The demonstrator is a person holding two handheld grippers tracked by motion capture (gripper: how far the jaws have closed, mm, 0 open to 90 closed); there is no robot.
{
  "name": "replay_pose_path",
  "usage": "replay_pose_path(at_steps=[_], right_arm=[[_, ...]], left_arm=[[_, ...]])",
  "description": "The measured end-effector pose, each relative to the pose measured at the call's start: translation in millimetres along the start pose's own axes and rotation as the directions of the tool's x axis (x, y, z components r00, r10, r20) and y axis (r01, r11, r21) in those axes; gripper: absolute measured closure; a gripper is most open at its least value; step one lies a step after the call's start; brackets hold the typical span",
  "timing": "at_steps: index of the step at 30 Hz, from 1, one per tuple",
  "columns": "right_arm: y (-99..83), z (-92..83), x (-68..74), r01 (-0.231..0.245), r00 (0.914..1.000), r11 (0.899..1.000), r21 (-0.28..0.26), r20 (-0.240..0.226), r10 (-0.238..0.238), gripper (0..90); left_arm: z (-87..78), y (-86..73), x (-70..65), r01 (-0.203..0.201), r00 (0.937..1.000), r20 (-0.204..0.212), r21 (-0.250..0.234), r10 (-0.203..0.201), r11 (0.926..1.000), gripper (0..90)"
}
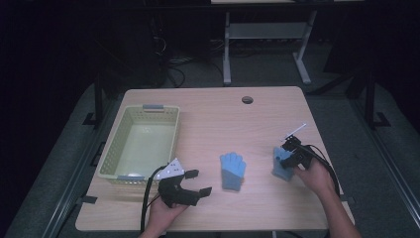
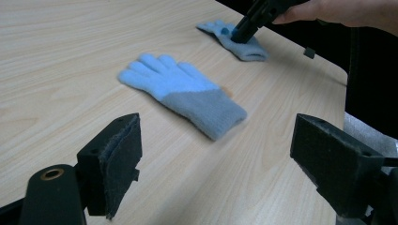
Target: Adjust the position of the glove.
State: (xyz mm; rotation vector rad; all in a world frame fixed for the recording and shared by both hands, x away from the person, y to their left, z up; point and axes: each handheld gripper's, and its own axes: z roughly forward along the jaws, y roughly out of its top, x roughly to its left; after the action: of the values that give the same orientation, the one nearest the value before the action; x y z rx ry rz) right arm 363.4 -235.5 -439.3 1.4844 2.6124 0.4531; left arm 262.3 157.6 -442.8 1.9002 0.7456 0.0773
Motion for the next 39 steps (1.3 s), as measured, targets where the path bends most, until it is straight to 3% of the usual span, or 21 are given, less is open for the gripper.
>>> replay_pose_path(at_steps=[4, 10, 13, 21, 31, 39], right_arm=[[-0.6, -3.0, 0.1, -0.005, 0.9999, 1.000, 0.000, -0.014, 0.005, 81.7], [-0.9, -17.4, 1.0, -0.004, 0.9994, 0.999, -0.048, -0.034, 0.002, 81.8], [-0.3, -23.0, 5.9, 0.024, 0.9997, 0.998, -0.053, -0.010, -0.024, 81.8], [5.5, -36.2, 13.8, 0.048, 0.9983, 0.995, -0.091, -0.030, -0.051, 81.7], [19.4, -57.2, 32.7, 0.088, 0.9938, 0.987, -0.137, -0.056, -0.096, 81.6], [32.1, -65.0, 60.5, 0.165, 0.9817, 0.973, -0.161, -0.069, -0.178, 81.5]], left_arm=[[-0.3, -0.1, 0.8, 0.003, 1.0000, -0.003, -0.001, -0.003, 1.0000, 16.7], [-1.3, 0.3, 1.5, 0.007, 1.0000, -0.004, -0.005, -0.007, 1.0000, 16.7], [-1.2, 0.4, 1.0, 0.006, 1.0000, -0.004, -0.005, -0.006, 1.0000, 16.7], [-0.9, 0.0, 2.0, 0.012, 0.9999, 0.001, -0.007, -0.012, 0.9999, 16.8], [-0.9, -0.1, 2.3, 0.016, 0.9999, 0.003, -0.009, -0.016, 0.9998, 16.8], [-0.6, -0.3, 3.8, 0.018, 0.9998, 0.002, -0.007, -0.018, 0.9998, 16.8]])
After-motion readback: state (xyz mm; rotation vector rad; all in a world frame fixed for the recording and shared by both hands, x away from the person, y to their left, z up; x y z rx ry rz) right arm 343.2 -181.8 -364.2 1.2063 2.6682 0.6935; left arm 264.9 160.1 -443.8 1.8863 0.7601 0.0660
